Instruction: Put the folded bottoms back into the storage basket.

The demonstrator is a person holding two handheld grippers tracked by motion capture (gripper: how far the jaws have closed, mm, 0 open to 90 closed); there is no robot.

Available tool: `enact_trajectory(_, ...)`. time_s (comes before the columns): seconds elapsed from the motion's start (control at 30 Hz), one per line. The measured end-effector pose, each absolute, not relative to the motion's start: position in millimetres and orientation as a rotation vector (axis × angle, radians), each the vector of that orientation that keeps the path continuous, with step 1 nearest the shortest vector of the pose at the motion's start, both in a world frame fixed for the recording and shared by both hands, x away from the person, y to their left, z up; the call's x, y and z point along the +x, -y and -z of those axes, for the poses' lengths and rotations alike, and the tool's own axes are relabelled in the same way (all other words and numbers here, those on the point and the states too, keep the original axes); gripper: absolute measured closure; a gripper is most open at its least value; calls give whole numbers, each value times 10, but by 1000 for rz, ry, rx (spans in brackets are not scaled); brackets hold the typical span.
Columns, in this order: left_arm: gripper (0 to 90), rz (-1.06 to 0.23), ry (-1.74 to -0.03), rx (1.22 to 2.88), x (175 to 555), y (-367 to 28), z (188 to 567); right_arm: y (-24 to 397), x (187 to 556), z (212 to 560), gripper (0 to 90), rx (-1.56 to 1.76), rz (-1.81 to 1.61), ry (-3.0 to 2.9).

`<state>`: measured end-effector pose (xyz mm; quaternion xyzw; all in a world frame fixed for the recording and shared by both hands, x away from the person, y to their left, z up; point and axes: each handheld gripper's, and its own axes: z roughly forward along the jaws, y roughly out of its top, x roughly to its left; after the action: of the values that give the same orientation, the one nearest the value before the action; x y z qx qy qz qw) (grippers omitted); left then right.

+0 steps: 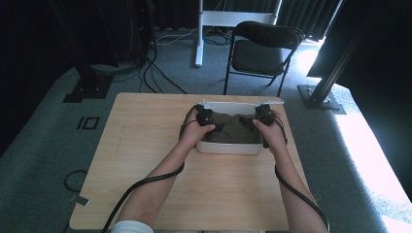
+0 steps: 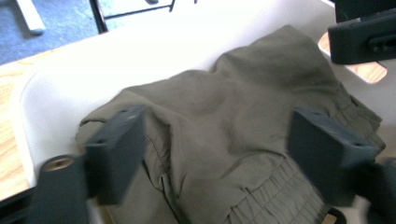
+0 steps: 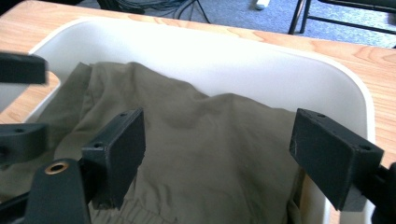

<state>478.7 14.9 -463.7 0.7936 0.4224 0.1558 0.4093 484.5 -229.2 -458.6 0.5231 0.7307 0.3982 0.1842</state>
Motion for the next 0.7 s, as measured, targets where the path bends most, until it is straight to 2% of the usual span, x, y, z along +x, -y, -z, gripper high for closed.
enact_trajectory(0.03,154,-392,-1065,1991,4774,-157,4636,2293,4833,4589,181,1466,-1110,-2055)
enact_trajectory(0.13,159,-484,-941,2059,4708,-196,4639,2287,4803,4597,171,1447,-1129,-2062)
enact_trajectory(0.43,159,-487,-968,1910,4602,-312,4651,2258,4687,4588,156,1422,-1121,-2043)
enact_trajectory(0.6,159,-467,-972,1890,4503,-369,4632,2263,4630,4584,156,1414,-1143,-2039)
enact_trajectory(0.7,159,-510,-967,1887,4454,-394,4613,2259,4599,4575,156,1405,-1141,-2036)
